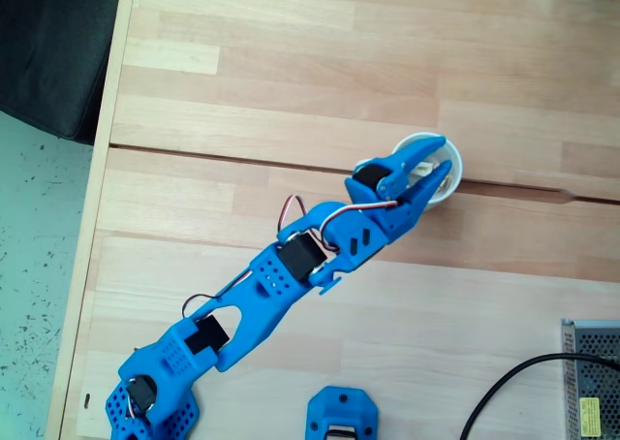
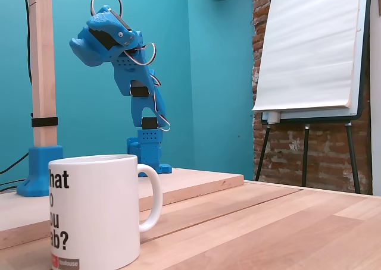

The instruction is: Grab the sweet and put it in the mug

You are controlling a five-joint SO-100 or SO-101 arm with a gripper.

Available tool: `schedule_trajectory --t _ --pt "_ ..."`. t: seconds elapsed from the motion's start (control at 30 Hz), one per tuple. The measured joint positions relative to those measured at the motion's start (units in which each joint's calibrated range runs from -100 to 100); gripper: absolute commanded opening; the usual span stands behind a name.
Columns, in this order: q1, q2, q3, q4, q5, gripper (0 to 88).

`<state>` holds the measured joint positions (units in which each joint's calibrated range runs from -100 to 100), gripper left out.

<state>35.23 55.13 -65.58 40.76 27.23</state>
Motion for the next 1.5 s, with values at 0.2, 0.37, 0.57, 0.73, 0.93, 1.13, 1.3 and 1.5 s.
schedule_trajectory --t 0.2,0.37,0.57,0.73,0.93,1.13,1.3,1.5 --pt "0.0 0.0 0.0 0.0 0.0 0.0" --pt "0.1 -0.8 1.1 0.1 0.0 0.0" --pt "0.1 -14.4 17.4 4.0 0.0 0.0" --pt "-0.1 -29.0 36.8 7.8 0.0 0.0" --pt "-1.8 -47.3 63.6 8.6 0.0 0.0" --pt "-8.2 -65.9 90.6 8.6 -1.2 0.0" --pt "-14.8 -82.0 110.4 8.6 -6.2 0.0" --pt "-25.1 -103.7 132.0 8.6 -11.2 0.0"
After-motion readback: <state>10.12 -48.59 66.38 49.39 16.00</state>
